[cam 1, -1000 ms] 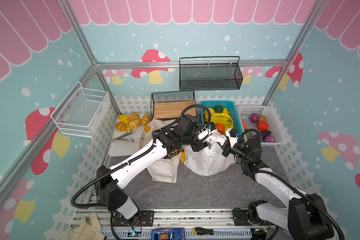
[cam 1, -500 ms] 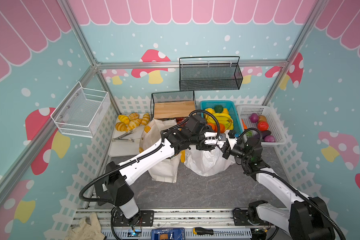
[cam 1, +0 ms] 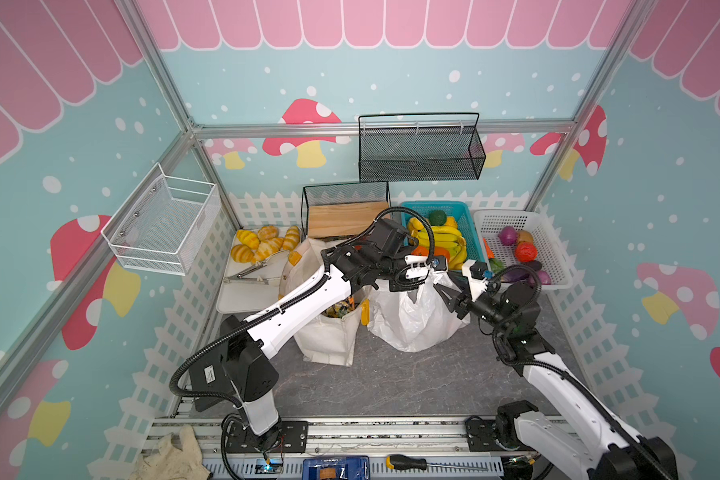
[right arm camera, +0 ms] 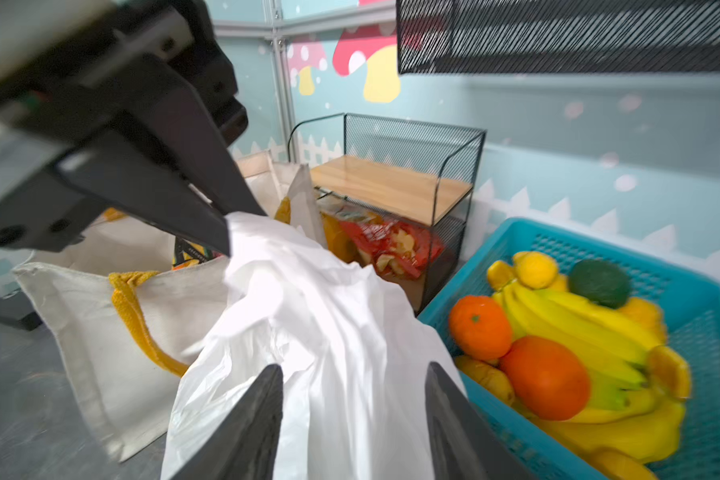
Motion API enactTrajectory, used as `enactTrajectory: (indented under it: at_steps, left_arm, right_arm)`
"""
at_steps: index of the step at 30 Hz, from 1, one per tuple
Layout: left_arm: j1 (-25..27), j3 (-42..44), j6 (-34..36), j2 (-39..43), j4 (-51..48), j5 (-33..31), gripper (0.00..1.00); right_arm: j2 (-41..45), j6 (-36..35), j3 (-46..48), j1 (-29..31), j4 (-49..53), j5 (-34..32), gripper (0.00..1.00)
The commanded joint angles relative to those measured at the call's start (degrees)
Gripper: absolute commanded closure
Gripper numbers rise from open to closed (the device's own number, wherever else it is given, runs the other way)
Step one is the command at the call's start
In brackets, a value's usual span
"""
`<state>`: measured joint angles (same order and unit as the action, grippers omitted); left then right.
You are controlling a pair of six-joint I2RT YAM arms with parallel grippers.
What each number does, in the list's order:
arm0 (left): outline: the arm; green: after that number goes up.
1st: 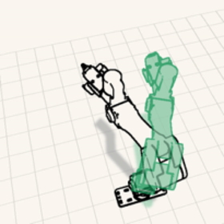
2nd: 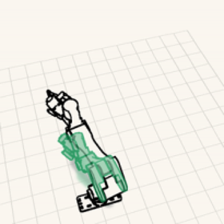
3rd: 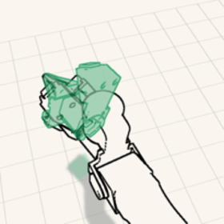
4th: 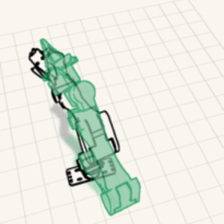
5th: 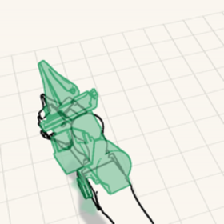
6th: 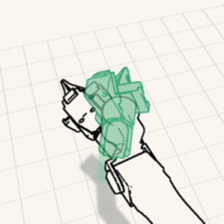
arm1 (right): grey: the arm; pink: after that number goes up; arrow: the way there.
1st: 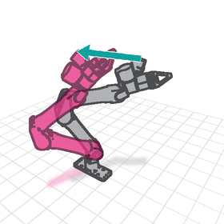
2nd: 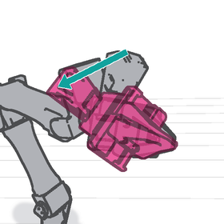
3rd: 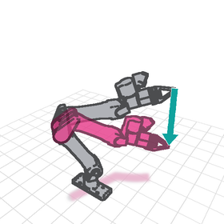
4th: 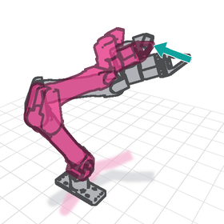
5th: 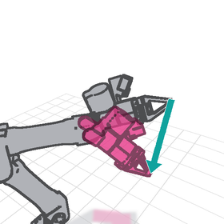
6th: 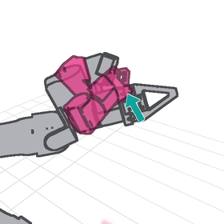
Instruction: Place the mixed food into the grocery bags and tie them
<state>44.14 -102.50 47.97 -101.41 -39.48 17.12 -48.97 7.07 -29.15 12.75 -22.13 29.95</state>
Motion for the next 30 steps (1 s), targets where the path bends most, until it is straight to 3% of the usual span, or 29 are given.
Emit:
enactTrajectory:
  at_steps: [1, 4, 8, 11, 12, 13, 15, 17, 20, 23, 25, 28, 30]
  left_arm:
    - [-1.5, -1.3, -4.8, -0.2, -2.1, 7.5, 1.0]
    - [-3.0, -1.1, -7.8, -0.1, -2.0, 12.3, 1.0]
    - [-3.8, -0.9, -9.0, 0.0, -1.9, 14.3, 0.99]
    - [-3.8, -0.6, -8.9, 0.1, -2.1, 14.3, 0.95]
    - [-3.9, -0.4, -8.6, 0.2, -2.3, 14.3, 0.89]
    - [-4.2, -0.1, -8.6, 0.9, -2.4, 14.3, 0.77]
    - [-5.3, 1.2, -8.9, 2.6, -2.3, 13.7, 0.59]
    - [-5.9, 4.7, -8.7, 4.6, 0.2, 9.5, 0.5]
    - [-5.8, 9.1, -5.0, 5.2, 4.5, 4.8, 0.37]
    - [-5.1, 4.5, -6.2, 1.2, 4.7, 3.7, 0.36]
    - [-5.1, 1.6, -7.4, -0.7, 5.3, 1.4, 0.38]
    - [-6.2, 0.9, -14.3, -1.0, 9.7, -4.1, 0.5]
    - [-7.9, 4.7, -23.8, 1.8, 17.0, -8.0, 0.59]
  right_arm:
    - [6.2, -2.9, 3.7, 0.2, 0.9, -3.1, 0.43]
    - [6.4, -5.0, 4.1, 0.3, -2.5, -1.1, 0.42]
    - [-0.7, -4.2, 2.0, 0.3, -6.6, 1.0, 0.42]
    - [-5.6, -1.9, 1.3, 0.3, -12.6, 3.8, 0.52]
    - [-6.9, -1.2, 0.5, 0.3, -13.5, 3.7, 0.63]
    - [-7.5, -0.2, -0.2, 0.3, -13.1, 2.3, 0.76]
    - [-7.2, 3.6, -0.8, -0.5, -10.6, -4.3, 1.0]
    - [-5.4, 8.9, 0.2, -3.3, -9.3, -3.1, 1.0]
    - [-2.5, 17.3, 5.0, -4.8, -17.3, 2.8, 1.0]
    - [-3.0, 20.3, 5.3, -4.8, -20.3, 7.6, 1.0]
    - [-2.6, 19.5, 5.4, -5.3, -18.5, 6.9, 1.0]
    - [-1.2, 21.9, 7.7, -8.3, -18.3, 4.7, 1.0]
    - [-1.8, 22.3, 8.6, -9.1, -18.1, 3.3, 1.0]
